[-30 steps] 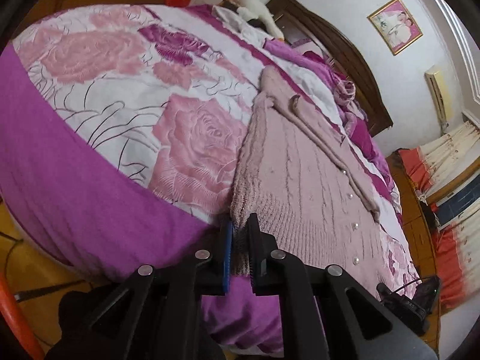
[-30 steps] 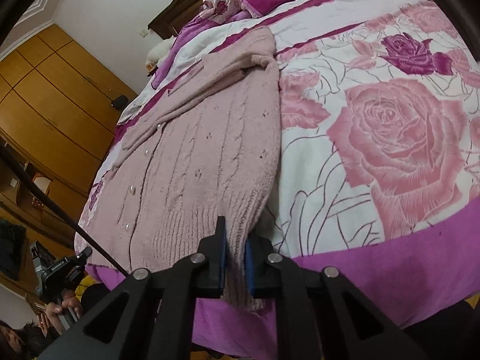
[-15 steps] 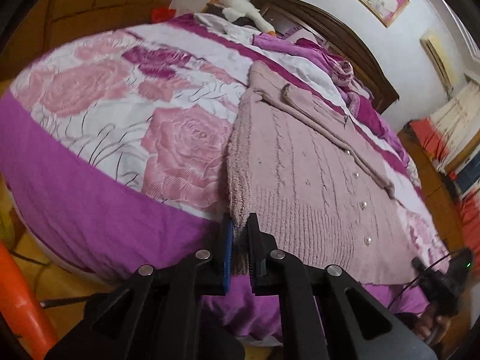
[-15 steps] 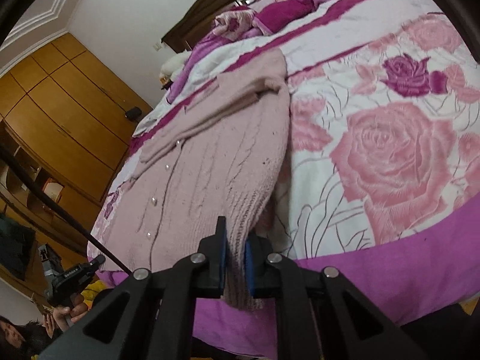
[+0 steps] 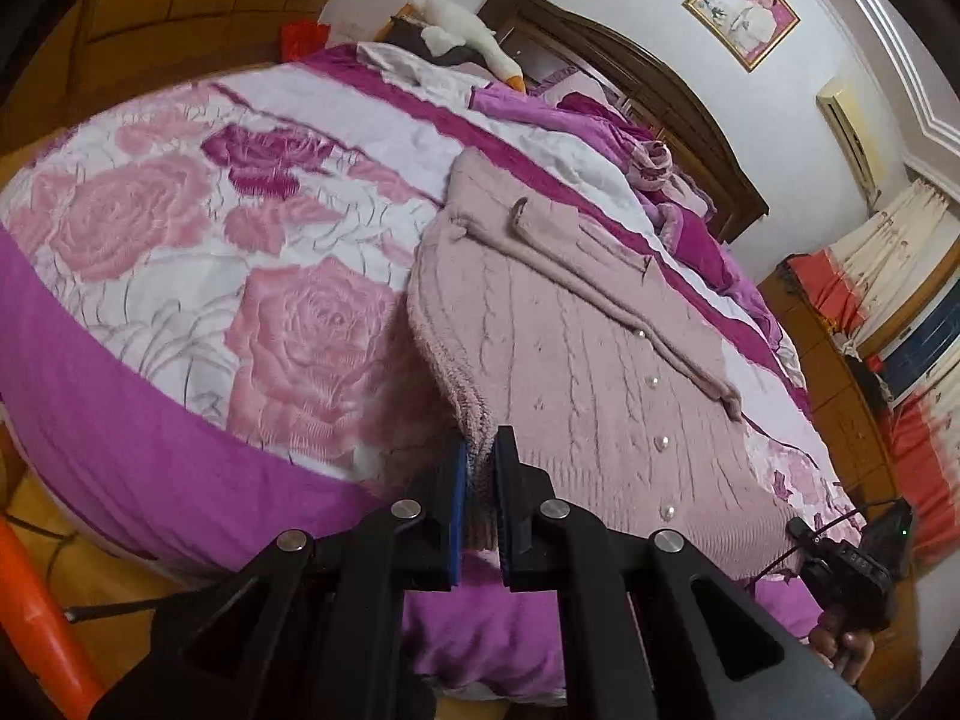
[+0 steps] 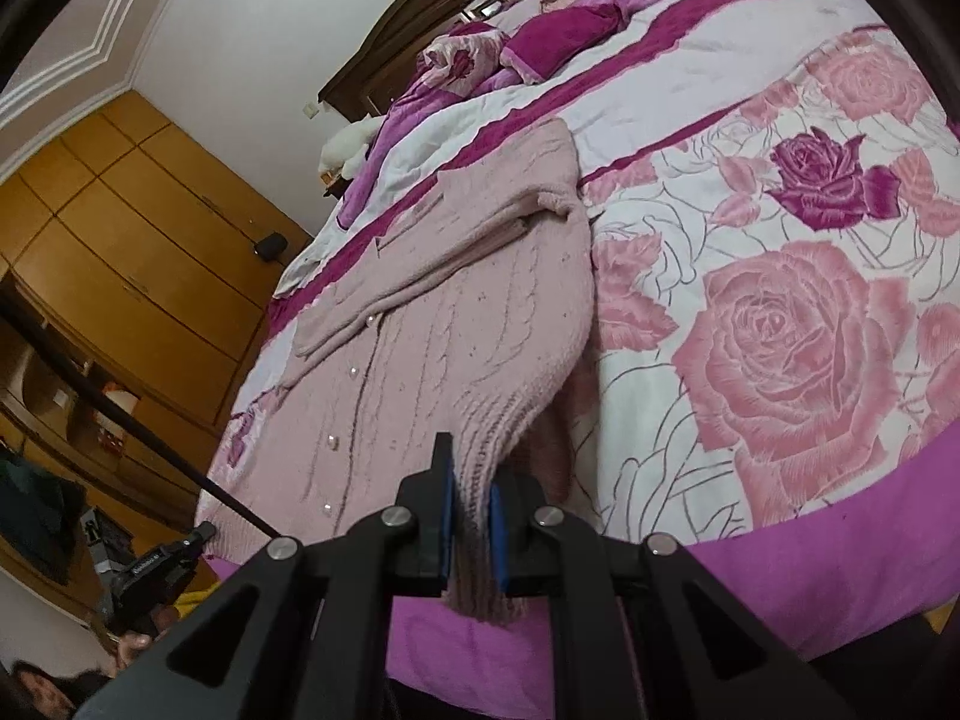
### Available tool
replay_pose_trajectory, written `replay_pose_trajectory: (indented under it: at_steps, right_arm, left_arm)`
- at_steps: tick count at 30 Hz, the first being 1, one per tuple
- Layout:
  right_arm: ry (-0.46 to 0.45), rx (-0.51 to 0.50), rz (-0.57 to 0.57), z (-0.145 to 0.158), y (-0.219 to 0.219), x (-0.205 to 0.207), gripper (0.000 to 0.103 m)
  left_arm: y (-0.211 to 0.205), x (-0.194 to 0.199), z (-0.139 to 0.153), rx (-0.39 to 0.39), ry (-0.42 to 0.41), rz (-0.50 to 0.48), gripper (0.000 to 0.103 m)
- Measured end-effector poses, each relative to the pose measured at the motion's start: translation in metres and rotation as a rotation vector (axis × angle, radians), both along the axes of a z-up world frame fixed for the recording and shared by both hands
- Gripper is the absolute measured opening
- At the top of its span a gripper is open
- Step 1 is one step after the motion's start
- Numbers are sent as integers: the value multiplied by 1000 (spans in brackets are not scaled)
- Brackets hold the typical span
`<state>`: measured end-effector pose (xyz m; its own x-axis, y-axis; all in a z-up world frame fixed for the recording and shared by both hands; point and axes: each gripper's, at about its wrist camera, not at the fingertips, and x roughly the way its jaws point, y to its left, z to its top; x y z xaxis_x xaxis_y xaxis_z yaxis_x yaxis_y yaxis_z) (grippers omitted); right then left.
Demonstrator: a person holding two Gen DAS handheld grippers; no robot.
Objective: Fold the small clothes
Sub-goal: 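Lift the hem with both tools and fold it toward the collar, then carry the held hem over the cardigan toward the collar with both tools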
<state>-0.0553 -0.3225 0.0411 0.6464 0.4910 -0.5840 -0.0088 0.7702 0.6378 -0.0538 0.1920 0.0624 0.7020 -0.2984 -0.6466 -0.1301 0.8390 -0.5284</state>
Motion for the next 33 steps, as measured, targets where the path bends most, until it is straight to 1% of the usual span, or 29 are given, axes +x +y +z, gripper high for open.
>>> replay_pose_trajectory:
  at_steps: [3,7,10,13,15,26,33]
  right_arm:
    - [0,-9,7,7,2,1,10]
    - [-20,-24,24,21,7,4,10]
    - [-35,-40,42,31,11,6,10]
    - [-44,-49,50,40,13,8,10]
    - [-53,-51,55,45,14,10,10]
    - [-82,-37,44,59,6,18,10]
    - [-98,-32,25,70,-3,29,10]
  left_arm:
    - [-2,0,12,-16,-30,-11,0]
    - [-2,-1,25,-15,-58,-10,0]
    - [-1,-1,30,-13,-67,-8,0]
    - [2,1,33,-35,-68,-3,0]
    - [3,4,36,-21,-68,1,0]
    - [4,18,56,-9,-102,1,0]
    - [10,29,64,-16,-113,16,0]
